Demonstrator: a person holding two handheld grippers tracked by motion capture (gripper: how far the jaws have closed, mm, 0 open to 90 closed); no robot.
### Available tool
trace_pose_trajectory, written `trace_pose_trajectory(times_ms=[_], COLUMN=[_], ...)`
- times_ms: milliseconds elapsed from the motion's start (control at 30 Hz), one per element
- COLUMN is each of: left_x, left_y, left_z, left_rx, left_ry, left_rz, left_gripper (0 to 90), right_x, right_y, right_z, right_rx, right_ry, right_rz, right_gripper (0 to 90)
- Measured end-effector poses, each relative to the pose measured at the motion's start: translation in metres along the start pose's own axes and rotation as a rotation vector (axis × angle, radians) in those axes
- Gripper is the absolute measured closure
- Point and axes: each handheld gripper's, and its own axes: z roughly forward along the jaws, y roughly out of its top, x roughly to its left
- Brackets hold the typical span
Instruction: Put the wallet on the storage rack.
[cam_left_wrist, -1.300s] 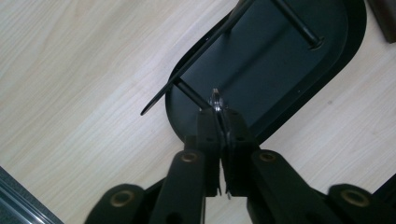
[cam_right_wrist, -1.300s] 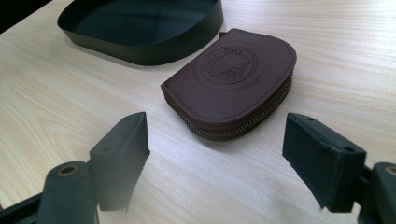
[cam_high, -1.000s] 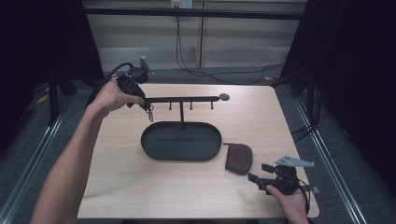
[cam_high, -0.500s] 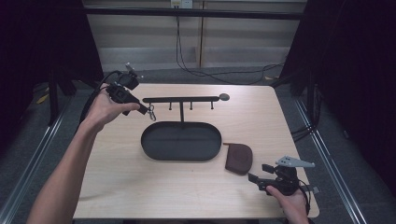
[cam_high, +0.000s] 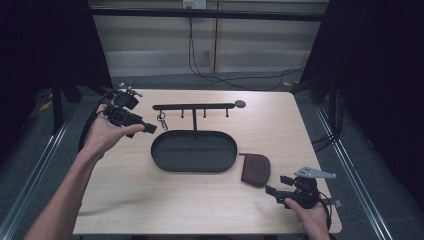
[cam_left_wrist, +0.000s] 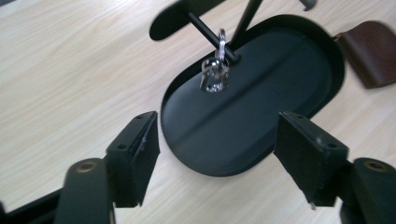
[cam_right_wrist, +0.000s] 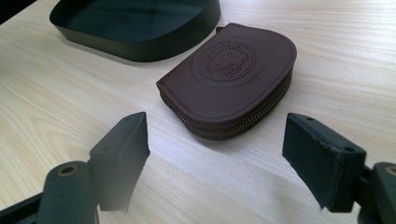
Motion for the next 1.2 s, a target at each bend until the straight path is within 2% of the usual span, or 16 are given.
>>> trace_pose_trajectory(times_ms=[100,133,167,233,367,467,567,633,700,833,867,933,1033,1067,1133,1200], left_x=[-0.001,-0.002,-0.002,-0.003,-0.006,-0.007,-0.008,-0.009,-0.009,-0.008,-0.009,-0.008,-0.010,-0.011,-0.015,-0.021], left_y=[-0.008,-0.014,-0.018,-0.022,-0.039,-0.055,-0.068,-0.082,-0.091,-0.114,-0.121,-0.132,-0.146,-0.150,-0.157,-0.162], left_z=[-0.004,-0.004,-0.004,-0.004,-0.003,-0.003,-0.005,-0.010,-0.012,-0.015,-0.014,-0.011,-0.006,-0.005,-0.001,0.002], left_rx=[-0.026,-0.011,-0.013,-0.030,-0.055,-0.098,-0.105,-0.148,-0.167,-0.220,-0.229,-0.225,-0.234,-0.241,-0.219,-0.231], left_ry=[-0.007,-0.030,-0.040,-0.037,-0.055,-0.004,0.038,0.046,0.055,0.063,0.061,0.051,0.058,0.056,0.035,0.034], left_rz=[-0.013,0.017,0.020,0.031,0.014,-0.027,-0.036,-0.041,-0.046,-0.048,-0.061,-0.057,-0.074,-0.070,-0.055,-0.054], left_gripper=[24.8,18.8,16.0,18.8,17.2,23.8,22.2,21.3,21.3,21.2,21.0,20.7,19.9,19.8,19.2,19.1], right_x=[0.001,0.001,0.001,0.002,0.001,0.000,0.001,0.001,0.001,0.000,0.000,0.000,-0.001,-0.002,-0.002,-0.001], right_y=[0.000,0.000,0.000,0.000,0.000,0.000,0.000,0.000,0.000,0.000,0.000,0.000,0.000,0.000,0.001,0.001], right_z=[-0.001,-0.001,0.000,-0.001,-0.001,-0.001,0.000,0.000,0.000,0.000,0.000,-0.001,0.000,0.000,0.000,0.000], right_rx=[-0.004,-0.003,-0.001,-0.001,-0.007,-0.007,-0.007,-0.006,-0.008,-0.010,-0.012,-0.012,-0.013,-0.013,-0.014,-0.011], right_ry=[0.000,0.003,0.002,0.005,0.005,0.003,0.003,0.000,-0.002,-0.007,-0.008,-0.008,-0.012,-0.012,-0.012,-0.018], right_rz=[-0.001,-0.005,-0.003,-0.010,-0.002,0.002,0.001,0.002,0.004,0.012,0.013,0.012,0.017,0.018,0.018,0.012], right_gripper=[22.4,22.4,22.4,22.4,22.4,22.4,22.4,22.4,22.4,22.4,22.4,22.3,22.3,22.3,22.1,22.1])
